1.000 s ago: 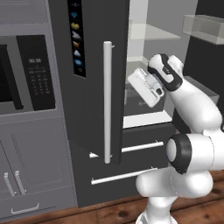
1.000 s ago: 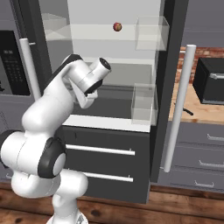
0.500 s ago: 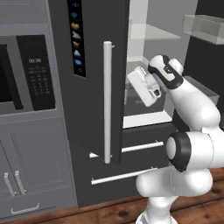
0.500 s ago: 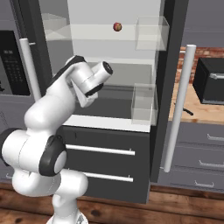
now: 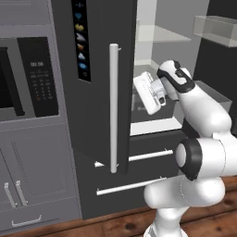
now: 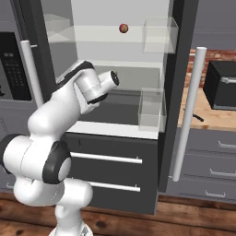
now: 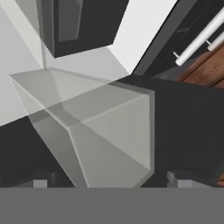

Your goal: Retrieve the butter from the fridge and place it on a plate on the dining table. Then retrieve the butter knife by the fridge and place it near the plate.

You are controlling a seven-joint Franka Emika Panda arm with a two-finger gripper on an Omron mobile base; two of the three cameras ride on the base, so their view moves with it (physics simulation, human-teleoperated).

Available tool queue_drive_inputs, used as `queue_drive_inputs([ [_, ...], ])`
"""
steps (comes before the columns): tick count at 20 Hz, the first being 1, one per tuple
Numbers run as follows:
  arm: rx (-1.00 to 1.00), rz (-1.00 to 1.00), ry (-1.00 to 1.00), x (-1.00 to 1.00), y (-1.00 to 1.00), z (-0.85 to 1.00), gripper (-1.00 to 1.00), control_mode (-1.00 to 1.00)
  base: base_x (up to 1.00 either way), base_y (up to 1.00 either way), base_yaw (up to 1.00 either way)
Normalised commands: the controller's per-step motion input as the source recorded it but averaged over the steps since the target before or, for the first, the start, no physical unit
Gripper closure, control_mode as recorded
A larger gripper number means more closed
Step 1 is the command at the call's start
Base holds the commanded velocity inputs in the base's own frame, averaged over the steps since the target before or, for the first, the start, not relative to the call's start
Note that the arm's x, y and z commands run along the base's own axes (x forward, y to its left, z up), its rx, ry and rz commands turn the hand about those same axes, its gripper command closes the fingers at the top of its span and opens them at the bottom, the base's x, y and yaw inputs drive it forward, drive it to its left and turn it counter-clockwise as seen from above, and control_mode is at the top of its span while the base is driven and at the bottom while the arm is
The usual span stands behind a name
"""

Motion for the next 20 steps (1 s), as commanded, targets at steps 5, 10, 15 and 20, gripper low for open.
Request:
queue_drive_inputs([
  [5,0.00,0.00,0.15,0.06,0.36,0.09,-1.00,-1.00,0.00,0.00,0.00],
  [10,0.00,0.00,0.15,0.01,0.33,0.00,-1.00,-1.00,0.00,0.00,0.00],
  [15,0.01,0.00,0.14,0.00,0.33,0.00,-1.00,-1.00,0.00,0.00,0.00],
  [20,0.00,0.00,0.15,-0.05,0.51,0.00,-1.00,-1.00,0.00,0.00,0.00],
])
